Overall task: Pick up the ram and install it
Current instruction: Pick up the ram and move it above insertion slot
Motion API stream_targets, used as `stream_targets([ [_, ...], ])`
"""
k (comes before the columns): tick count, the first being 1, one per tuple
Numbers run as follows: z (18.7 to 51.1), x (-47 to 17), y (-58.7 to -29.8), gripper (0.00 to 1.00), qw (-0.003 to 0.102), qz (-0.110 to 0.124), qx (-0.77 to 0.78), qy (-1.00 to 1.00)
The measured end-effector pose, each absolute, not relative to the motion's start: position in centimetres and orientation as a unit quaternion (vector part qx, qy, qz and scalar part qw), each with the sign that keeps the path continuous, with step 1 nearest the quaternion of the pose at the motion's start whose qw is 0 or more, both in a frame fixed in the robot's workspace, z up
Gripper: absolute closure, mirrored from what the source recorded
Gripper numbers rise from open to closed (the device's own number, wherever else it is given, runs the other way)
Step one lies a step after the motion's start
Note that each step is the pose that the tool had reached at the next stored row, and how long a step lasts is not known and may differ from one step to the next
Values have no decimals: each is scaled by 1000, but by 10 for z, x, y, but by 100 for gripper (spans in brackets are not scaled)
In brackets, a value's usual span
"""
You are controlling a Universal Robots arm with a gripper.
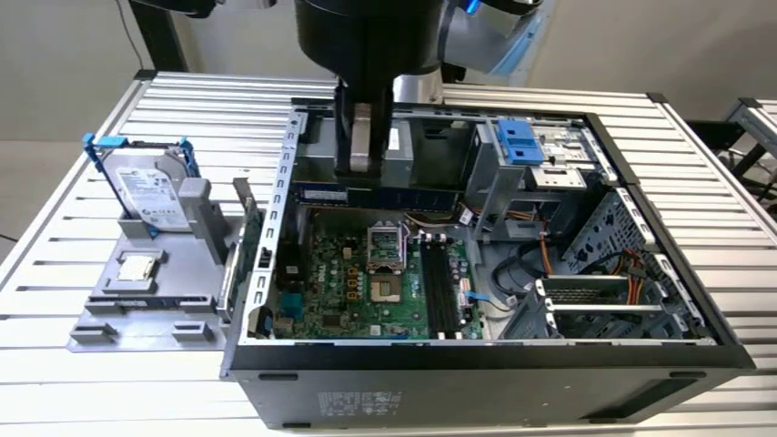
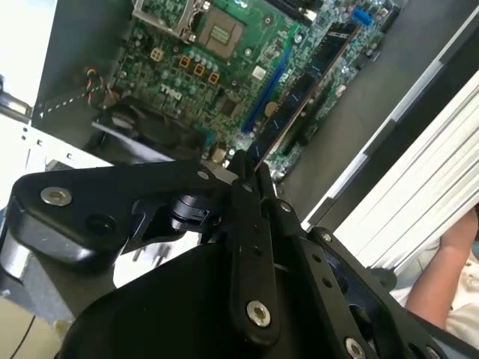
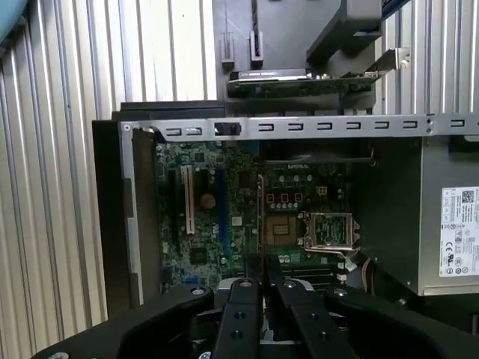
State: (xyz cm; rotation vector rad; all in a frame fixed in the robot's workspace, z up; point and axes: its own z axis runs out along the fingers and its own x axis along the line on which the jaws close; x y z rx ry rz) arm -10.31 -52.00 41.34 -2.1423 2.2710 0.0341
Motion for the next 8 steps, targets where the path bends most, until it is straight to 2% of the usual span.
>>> stream_targets([
  [8,413,-67,-518,100,10,11,-686,727],
])
